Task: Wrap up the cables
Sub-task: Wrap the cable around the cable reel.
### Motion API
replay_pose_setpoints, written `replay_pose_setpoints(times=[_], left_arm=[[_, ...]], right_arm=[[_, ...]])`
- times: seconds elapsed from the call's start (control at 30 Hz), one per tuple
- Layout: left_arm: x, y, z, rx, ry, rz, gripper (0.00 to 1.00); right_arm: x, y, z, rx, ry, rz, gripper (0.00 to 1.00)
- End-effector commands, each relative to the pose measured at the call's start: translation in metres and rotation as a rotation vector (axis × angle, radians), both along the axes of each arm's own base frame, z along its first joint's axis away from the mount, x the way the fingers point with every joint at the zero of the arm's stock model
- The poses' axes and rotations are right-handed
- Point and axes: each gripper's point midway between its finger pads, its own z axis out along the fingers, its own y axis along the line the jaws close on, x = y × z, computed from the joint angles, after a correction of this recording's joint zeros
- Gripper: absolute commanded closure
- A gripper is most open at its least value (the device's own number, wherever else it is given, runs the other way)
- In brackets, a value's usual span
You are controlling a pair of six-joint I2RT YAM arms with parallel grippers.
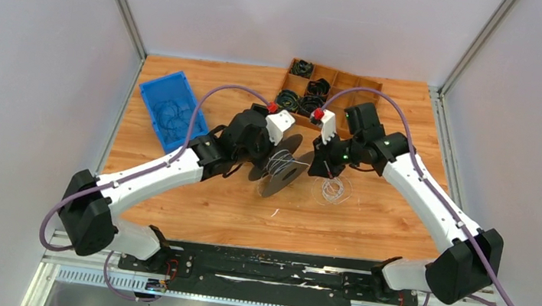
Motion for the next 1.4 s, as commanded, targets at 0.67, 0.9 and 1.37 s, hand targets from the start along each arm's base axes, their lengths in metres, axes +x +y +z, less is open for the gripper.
replay_pose_setpoints(times=[0.67,0.9,1.37], left_arm=[[-0.025,-0.011,0.038,-0.092,-0.088,-0.239,1.00],[-0.028,-0.009,0.053,-0.165,-0.074,-0.260,1.00],[-0.019,-0.003,0.078,-0.338,0.010,-0.220,1.00]], right_arm=[[0.037,-0.053,-0.017,-0.317,-0.205,0.052,0.99],[0.043,-0.061,-0.036,-0.345,-0.187,0.045,0.99],[0.046,-0.058,-0.054,-0.284,-0.156,0.012,0.99]])
